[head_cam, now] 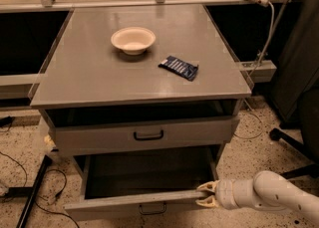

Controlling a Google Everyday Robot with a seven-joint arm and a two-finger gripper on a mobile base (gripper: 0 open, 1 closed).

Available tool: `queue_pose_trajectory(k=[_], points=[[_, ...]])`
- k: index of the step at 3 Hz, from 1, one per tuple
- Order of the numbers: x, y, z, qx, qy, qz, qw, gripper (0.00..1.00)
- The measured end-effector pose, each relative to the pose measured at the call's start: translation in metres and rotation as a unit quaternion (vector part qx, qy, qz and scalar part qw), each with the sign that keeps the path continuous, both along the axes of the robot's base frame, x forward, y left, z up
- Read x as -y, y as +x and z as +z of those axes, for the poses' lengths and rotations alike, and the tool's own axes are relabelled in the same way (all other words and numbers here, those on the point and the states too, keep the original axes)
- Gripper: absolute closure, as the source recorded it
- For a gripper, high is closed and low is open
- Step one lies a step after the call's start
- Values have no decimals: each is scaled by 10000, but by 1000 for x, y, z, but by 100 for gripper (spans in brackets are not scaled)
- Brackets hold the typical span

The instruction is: Open middle drawer

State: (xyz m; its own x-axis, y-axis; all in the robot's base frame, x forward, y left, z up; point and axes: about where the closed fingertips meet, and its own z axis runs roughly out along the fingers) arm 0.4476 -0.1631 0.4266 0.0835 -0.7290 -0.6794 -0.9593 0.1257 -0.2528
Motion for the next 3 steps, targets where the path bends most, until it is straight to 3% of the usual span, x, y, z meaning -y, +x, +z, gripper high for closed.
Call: queue_pose_trajectory(k=[1, 2, 3], points=[[1, -3, -1, -47, 16, 12, 10000, 35], [8, -23, -9, -196, 113, -6, 9997, 39], [9, -27, -7, -233, 126, -4, 9996, 62]])
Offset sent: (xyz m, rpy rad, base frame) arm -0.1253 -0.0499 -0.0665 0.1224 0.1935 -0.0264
